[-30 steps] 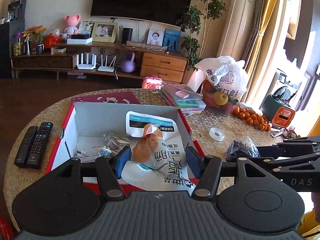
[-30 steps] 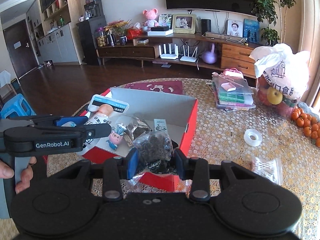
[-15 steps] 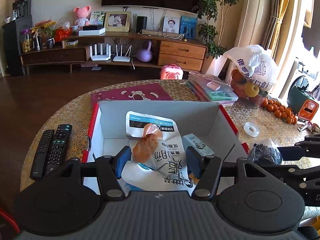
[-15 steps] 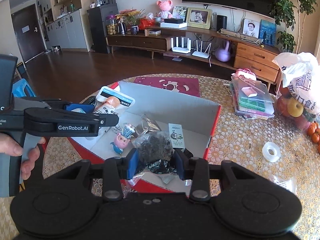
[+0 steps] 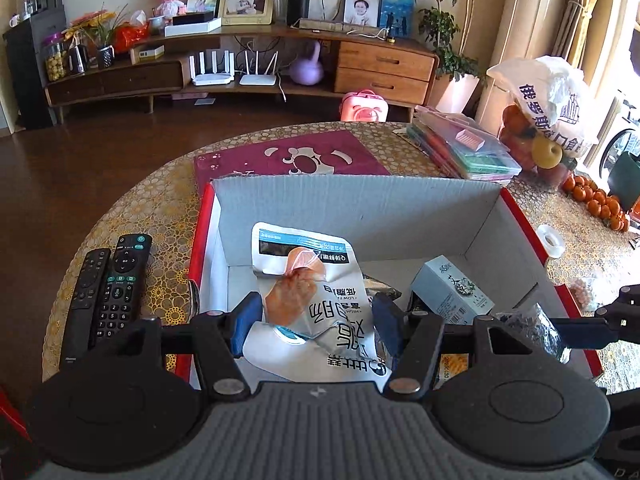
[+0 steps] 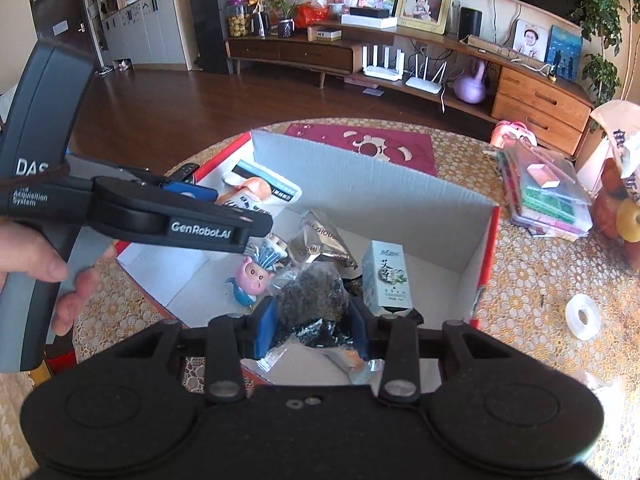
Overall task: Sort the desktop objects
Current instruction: 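Open the left tool dropping the white packet while the right tool releases the black bag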
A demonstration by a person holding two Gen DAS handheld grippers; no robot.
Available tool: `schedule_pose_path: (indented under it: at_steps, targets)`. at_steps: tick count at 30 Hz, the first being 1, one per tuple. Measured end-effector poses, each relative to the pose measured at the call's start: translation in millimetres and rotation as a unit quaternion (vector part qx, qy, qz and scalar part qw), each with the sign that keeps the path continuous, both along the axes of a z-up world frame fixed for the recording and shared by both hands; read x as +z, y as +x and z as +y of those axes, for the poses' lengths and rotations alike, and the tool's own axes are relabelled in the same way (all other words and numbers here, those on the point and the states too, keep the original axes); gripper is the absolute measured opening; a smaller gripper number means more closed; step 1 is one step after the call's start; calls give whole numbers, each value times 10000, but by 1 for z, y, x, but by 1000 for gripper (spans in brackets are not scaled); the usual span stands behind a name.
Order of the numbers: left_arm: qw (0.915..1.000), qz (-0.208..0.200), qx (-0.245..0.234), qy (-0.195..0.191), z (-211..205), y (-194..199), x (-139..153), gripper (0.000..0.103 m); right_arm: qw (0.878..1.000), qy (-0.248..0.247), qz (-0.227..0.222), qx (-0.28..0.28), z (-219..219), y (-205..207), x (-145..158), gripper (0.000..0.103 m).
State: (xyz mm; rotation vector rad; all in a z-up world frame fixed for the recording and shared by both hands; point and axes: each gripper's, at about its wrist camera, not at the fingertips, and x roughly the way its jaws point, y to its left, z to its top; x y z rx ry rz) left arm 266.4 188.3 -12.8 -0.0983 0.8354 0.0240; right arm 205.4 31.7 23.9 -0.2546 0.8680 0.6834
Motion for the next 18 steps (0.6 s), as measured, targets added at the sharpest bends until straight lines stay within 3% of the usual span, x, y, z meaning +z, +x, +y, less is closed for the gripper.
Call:
schedule_pose_path:
  at_steps: [7, 18]
  targets:
    - [9994, 351, -23, -41, 1, 22, -17, 60, 9997, -195, 139, -18, 14, 13, -17, 37]
    - [9973, 639, -213, 307, -17, 42, -34, 60, 9991, -164, 396, -40, 8, 17, -33, 37]
